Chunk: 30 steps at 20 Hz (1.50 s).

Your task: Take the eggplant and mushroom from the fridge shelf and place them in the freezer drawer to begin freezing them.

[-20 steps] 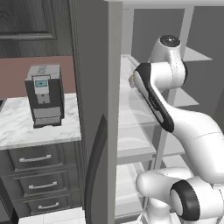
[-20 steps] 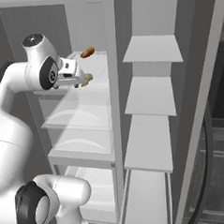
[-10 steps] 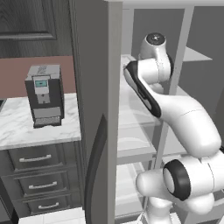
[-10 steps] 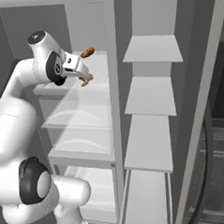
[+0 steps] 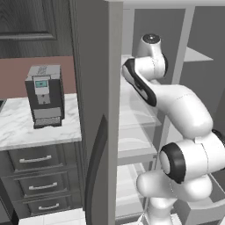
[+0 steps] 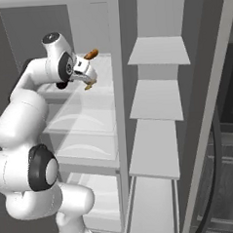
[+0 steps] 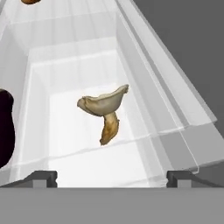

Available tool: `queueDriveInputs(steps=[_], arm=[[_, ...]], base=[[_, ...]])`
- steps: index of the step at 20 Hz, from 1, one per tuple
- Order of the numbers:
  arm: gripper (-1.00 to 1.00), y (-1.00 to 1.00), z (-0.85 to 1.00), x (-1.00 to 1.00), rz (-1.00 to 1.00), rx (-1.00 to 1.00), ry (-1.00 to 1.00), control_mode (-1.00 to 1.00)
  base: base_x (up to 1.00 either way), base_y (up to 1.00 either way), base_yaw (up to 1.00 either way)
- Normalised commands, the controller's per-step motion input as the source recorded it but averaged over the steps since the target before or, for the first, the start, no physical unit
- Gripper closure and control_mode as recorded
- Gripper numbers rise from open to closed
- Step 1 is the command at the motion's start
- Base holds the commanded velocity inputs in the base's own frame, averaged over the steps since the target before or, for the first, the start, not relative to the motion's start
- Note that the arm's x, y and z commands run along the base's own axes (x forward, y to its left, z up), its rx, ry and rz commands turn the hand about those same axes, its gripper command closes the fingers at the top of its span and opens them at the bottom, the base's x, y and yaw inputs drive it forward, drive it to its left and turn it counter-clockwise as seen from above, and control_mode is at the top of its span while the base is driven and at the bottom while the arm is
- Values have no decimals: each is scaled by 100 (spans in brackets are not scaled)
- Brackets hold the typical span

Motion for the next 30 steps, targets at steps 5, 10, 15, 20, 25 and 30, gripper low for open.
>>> queueDriveInputs(steps=[5,10,15,20,25,30], arm=[[-100,-5,-22,38,0,0,8,-100],[-100,0,-25,25,0,0,2,-100],[-100,0,-28,22,0,0,0,-100],[-100,0,-27,39,0,0,0,-100],[-100,0,-19,47,0,0,0,-100],[-100,0,-20,28,0,0,0,-100]], base=[[0,0,0],[0,0,0],[0,0,0],[0,0,0],[0,0,0],[0,0,0]])
